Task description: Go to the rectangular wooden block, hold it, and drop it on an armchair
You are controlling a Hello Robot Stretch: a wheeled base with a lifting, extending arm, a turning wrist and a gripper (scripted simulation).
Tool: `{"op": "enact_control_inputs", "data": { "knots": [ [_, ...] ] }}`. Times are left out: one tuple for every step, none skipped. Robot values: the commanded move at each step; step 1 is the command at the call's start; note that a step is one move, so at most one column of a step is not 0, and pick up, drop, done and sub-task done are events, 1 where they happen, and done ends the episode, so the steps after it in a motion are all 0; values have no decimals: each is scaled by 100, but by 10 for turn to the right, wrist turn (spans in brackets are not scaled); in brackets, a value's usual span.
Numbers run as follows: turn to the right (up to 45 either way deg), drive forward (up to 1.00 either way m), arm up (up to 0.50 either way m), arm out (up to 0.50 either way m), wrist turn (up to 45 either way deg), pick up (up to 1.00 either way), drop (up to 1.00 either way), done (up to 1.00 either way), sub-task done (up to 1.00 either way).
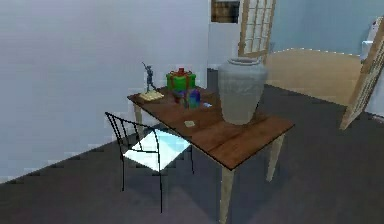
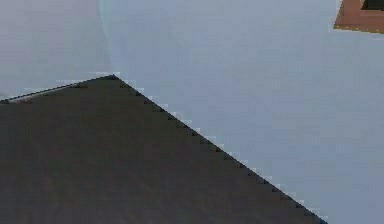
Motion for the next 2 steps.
{"op": "enact_control_inputs", "data": {
  "knots": [
    [-450, 0, 0, 0, 0, 0, 0, 0, 0],
    [-450, 0, 0, 0, 0, 0, 0, 0, 0]
  ]
}}
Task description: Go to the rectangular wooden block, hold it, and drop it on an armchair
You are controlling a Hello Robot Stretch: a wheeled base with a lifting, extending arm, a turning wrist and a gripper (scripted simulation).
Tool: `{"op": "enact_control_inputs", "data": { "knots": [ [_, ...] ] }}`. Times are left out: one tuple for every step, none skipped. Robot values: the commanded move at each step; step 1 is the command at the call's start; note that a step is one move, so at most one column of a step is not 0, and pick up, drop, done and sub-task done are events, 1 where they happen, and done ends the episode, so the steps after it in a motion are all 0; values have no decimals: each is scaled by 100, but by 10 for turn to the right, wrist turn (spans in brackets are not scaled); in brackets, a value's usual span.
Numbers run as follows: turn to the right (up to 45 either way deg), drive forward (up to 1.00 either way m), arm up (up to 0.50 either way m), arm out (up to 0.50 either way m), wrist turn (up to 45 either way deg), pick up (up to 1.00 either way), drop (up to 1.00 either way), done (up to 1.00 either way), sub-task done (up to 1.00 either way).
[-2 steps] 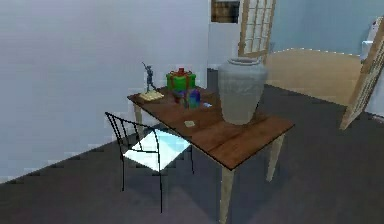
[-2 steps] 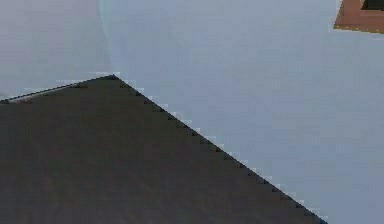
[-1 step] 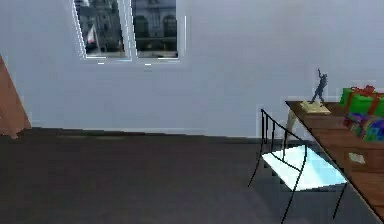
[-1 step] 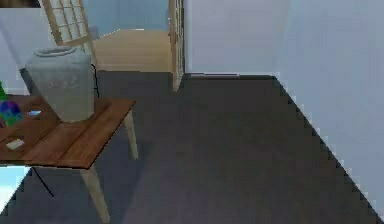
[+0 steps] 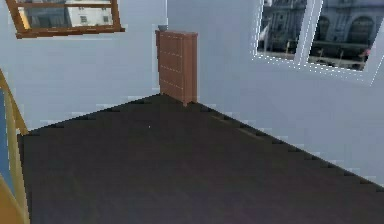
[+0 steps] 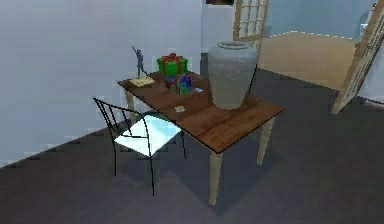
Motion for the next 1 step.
{"op": "enact_control_inputs", "data": {
  "knots": [
    [-30, 0, 0, 0, 0, 0, 0, 0, 0]
  ]
}}
